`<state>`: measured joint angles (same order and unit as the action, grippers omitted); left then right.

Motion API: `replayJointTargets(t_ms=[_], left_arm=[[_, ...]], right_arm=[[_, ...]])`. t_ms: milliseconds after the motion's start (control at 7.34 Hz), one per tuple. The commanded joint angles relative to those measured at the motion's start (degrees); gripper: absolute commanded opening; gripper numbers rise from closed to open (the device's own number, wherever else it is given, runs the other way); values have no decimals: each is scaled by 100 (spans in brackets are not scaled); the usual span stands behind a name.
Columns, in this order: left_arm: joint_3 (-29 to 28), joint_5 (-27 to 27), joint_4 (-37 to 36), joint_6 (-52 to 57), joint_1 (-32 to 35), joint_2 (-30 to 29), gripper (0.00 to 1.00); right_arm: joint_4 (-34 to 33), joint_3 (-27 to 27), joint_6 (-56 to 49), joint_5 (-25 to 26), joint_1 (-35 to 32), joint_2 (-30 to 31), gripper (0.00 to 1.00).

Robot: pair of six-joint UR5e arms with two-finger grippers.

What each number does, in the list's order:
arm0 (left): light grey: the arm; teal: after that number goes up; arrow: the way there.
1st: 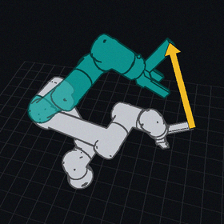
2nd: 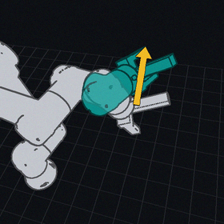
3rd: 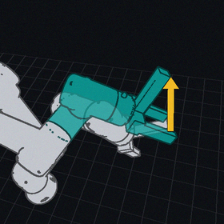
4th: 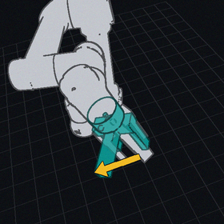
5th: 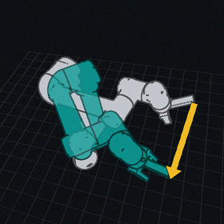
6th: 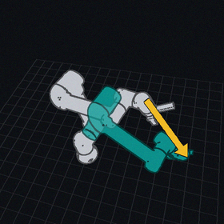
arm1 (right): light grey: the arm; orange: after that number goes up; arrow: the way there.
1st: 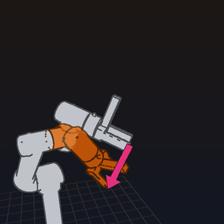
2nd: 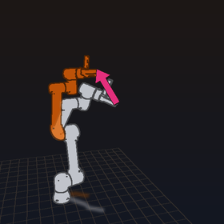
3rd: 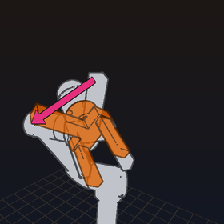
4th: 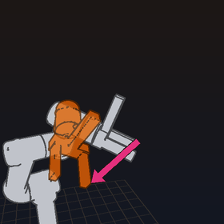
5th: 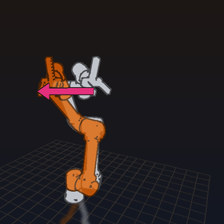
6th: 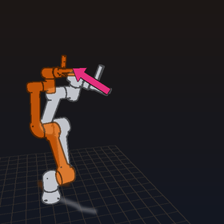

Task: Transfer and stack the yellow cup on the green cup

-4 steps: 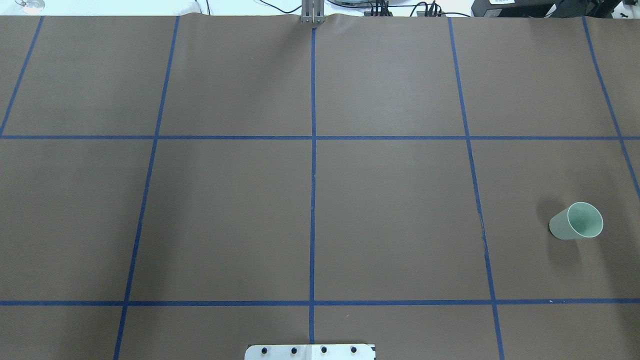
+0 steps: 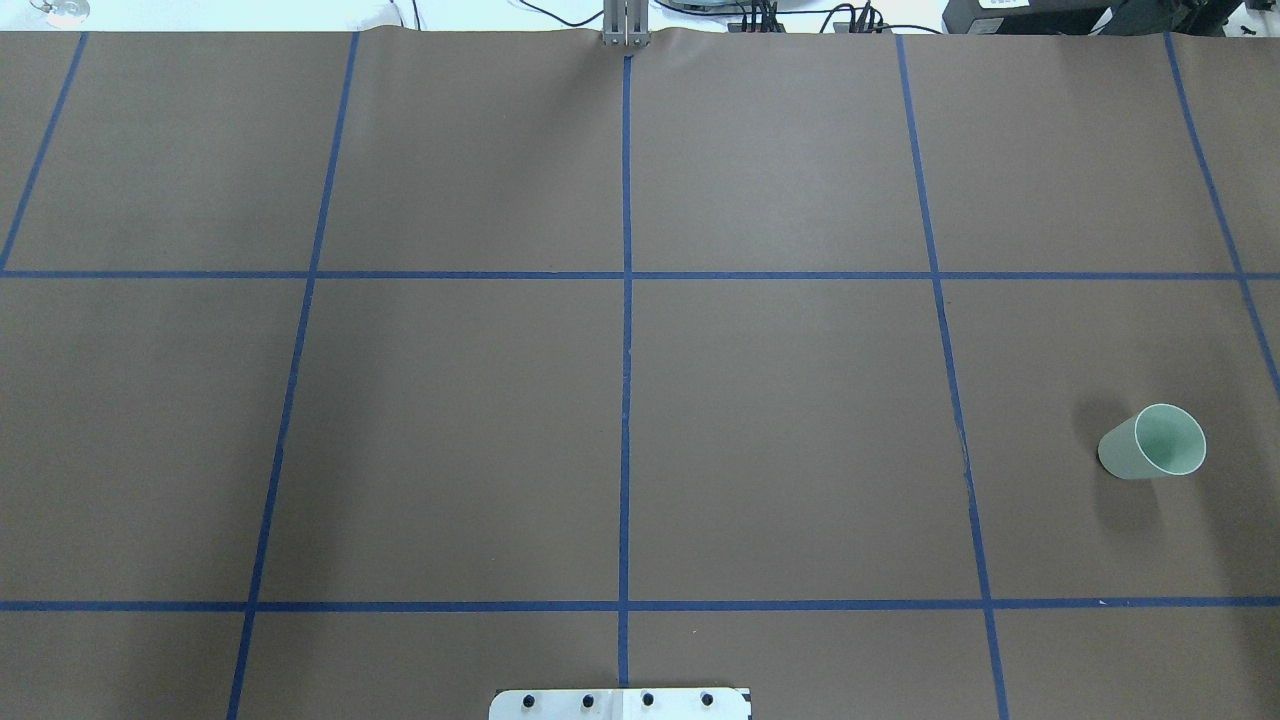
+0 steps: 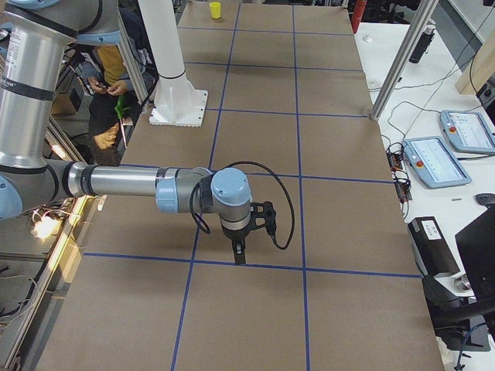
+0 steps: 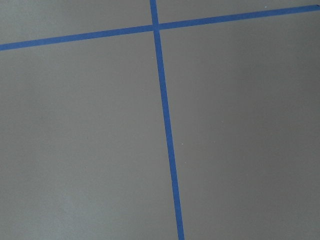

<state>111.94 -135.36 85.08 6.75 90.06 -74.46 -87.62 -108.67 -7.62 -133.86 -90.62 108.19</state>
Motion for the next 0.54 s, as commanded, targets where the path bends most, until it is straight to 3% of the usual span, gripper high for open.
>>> replayJointTargets(t_ms=[0,409], left_arm=[[29,-103,149,-51,-6,-33,100],[55,-87,542,-51,3,-226,100]], right_arm=[[8,-66,-11,9,-25,176,100],[8,-67,-11,18,-104,185,100]])
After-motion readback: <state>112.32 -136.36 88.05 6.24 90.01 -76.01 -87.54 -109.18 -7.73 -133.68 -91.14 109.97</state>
